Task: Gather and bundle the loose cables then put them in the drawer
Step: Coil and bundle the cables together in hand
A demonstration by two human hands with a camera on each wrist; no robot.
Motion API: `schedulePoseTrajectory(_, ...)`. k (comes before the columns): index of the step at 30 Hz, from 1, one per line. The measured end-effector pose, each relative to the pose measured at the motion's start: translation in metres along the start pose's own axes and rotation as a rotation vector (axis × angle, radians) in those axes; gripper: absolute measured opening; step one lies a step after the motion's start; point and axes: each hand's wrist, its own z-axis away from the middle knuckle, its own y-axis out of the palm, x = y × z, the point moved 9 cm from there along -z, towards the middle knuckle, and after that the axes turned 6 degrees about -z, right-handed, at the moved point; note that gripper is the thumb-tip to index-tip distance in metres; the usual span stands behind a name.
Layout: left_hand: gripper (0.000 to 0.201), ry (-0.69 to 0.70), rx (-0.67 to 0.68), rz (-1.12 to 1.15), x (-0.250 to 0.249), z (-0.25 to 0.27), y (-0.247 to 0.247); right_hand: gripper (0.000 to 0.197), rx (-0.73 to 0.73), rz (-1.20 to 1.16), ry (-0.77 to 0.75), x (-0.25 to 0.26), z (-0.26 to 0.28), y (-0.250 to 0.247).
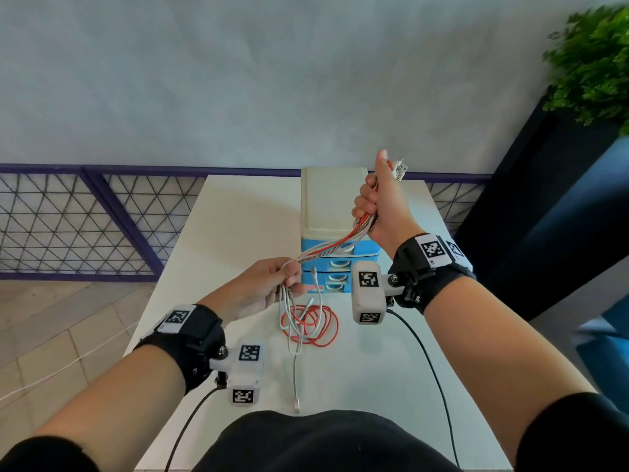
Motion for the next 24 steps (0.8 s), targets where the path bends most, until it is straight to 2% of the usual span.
schedulePoseTrajectory(3,0.026,-0.011,-0.024,0.061,0.0,0.004,0.001,0.049,-0.007,0.015,-0.001,-0.001,-0.001,0.0)
schedulePoseTrajectory(8,0.038,0.017,-0.051,-0.175,0.002,0.005,-0.006,0.048,-0.04,0.022,-0.02,0.001,-0.002,-0.008)
schedulePoseTrajectory(10,0.048,-0.016,-0.062,-0.418,0.008,0.007,-0.006,0.048,-0.044,0.032,-0.031,0.007,-0.001,-0.01)
schedulePoseTrajectory(14,0.047,-0.019,0.024,-1.172,0.03,0.012,-0.004,0.048,-0.032,0.076,-0.065,0.02,-0.001,-0.015)
schedulePoseTrajectory(16,0.041,-0.007,0.082,-1.333,0.04,0.013,-0.005,0.048,-0.031,0.091,-0.075,0.019,0.0,-0.016)
schedulePoseTrajectory(19,0.022,-0.014,0.156,-1.349,0.047,0.013,-0.007,0.048,-0.023,0.097,-0.076,0.015,0.0,-0.016)
schedulePoseTrajectory(24,0.018,-0.017,0.172,-1.334,0.048,0.016,-0.011,0.048,-0.008,0.093,-0.065,0.013,0.002,-0.014)
